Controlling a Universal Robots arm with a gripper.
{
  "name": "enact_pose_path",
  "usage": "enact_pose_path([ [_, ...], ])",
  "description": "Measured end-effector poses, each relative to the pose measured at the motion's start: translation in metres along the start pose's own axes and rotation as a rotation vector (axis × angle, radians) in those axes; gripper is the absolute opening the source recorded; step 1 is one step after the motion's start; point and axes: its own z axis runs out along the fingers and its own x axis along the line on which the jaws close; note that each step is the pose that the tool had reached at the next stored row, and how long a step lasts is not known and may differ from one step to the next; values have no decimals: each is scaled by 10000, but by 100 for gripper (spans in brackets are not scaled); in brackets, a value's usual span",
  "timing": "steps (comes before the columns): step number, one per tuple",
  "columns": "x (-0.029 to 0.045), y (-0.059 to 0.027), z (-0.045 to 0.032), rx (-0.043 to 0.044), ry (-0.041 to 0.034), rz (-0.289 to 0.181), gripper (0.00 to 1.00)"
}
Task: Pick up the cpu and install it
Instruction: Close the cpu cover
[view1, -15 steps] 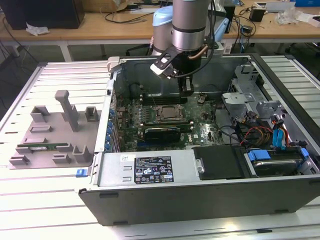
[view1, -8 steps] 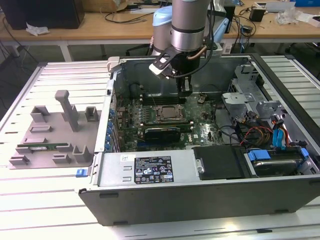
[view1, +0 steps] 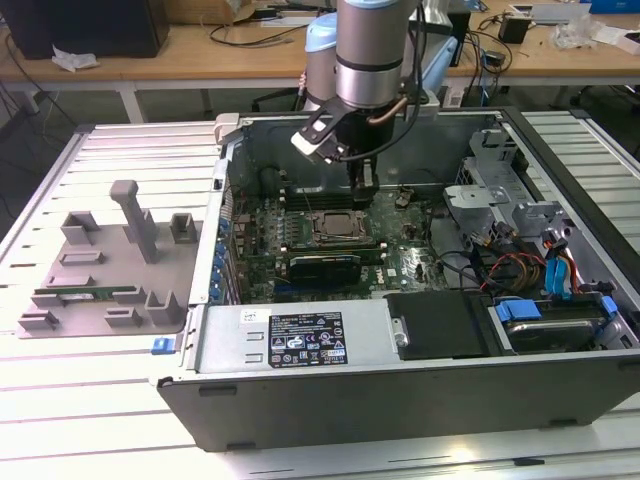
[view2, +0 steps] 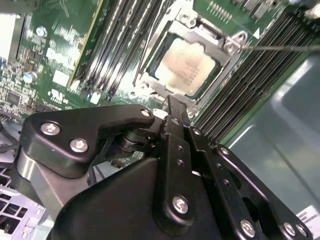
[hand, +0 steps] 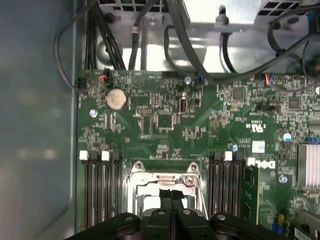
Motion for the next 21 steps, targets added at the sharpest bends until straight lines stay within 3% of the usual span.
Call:
enact_pose_path([
  [7,-1,-205,4,-2,-2,1,11],
  [13,-1,-206,4,-4,0,-171,11],
  [21,-1,-207,4,-12,15,-1222,11],
])
